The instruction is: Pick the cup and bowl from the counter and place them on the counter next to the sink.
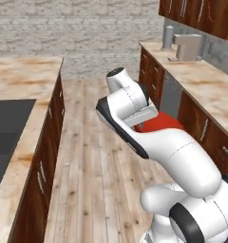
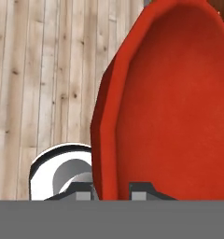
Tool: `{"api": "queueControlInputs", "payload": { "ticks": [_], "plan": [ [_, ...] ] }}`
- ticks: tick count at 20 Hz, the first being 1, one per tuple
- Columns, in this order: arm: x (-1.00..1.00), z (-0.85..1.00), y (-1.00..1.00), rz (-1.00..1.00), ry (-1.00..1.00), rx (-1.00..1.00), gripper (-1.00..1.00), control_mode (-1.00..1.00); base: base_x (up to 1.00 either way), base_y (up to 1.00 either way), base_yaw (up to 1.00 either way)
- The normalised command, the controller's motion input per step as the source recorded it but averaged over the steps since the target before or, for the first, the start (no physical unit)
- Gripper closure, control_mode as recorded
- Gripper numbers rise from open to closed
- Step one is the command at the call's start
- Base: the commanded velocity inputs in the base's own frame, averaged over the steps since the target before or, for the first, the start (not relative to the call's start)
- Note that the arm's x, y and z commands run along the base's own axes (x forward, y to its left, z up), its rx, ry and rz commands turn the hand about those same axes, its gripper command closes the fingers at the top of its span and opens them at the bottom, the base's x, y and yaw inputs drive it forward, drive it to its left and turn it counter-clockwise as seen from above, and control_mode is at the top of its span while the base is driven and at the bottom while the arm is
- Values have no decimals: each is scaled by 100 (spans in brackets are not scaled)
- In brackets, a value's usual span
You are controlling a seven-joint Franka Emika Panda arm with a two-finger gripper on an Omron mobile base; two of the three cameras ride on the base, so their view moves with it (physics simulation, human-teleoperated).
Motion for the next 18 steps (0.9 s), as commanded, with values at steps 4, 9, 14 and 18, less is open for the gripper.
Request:
{"api": "queueControlInputs", "payload": {
  "ticks": [4,9,14,18],
  "plan": [
    [0,0,0,0,0,0,100,100,100,0,28],
    [0,0,0,0,0,0,100,100,100,-2,31],
    [0,0,0,0,0,0,100,100,100,-6,36],
    [0,0,0,0,0,0,100,100,100,-11,38]
  ]
}}
